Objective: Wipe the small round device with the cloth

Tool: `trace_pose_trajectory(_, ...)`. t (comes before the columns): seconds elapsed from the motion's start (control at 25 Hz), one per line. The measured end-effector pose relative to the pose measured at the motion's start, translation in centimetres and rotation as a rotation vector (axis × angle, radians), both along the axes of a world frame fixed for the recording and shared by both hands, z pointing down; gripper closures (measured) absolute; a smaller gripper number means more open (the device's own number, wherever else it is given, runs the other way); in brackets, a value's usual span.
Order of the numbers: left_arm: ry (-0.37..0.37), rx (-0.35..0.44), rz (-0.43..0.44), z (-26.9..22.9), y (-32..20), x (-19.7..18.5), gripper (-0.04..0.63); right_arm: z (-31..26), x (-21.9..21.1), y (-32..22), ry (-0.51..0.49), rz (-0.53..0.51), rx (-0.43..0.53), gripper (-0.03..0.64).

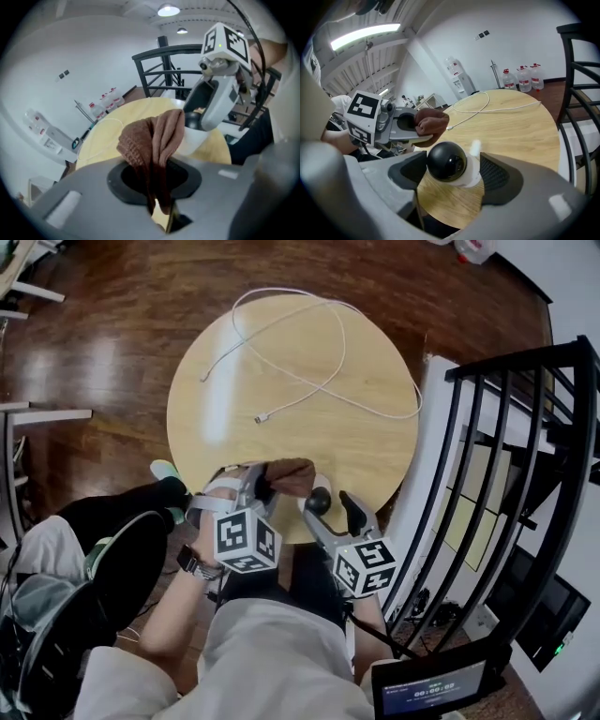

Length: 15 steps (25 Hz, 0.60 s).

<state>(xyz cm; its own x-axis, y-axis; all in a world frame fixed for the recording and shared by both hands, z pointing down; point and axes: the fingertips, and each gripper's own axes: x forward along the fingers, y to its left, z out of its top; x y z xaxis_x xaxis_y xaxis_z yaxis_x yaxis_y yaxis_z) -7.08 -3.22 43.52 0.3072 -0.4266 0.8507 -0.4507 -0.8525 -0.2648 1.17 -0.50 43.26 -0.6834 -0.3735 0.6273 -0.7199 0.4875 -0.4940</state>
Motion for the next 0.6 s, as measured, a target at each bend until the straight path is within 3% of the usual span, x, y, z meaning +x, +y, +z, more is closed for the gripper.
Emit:
trace_pose_trajectory(0.16, 0.021, -0.135, 0.074, 1.7, 3.5, 3.0, 0.517, -0.1, -0.1, 0.0, 0.004, -0.008, 0.016, 0.267)
trace_pose_trajectory(0.36, -0.127, -0.21, 0.254, 3.9, 4.3, 2.9, 0.517, -0.6, -0.2, 0.1, -0.013, -0.006, 0.036, 0.267)
trace_pose_trajectory(0.48, -0.208, -0.214, 0.38, 4.9, 3.8, 2.6, 0.517, -1.0, -0.2, 0.2, -0.036, 0.001, 0.028, 0.267)
trace_pose_trajectory(0.6, -0.263, -0.255, 0.462, 6.5, 4.0, 2.2, 0.517, -0.8, -0.7, 0.3, -0.048, -0.003, 0.026, 0.267)
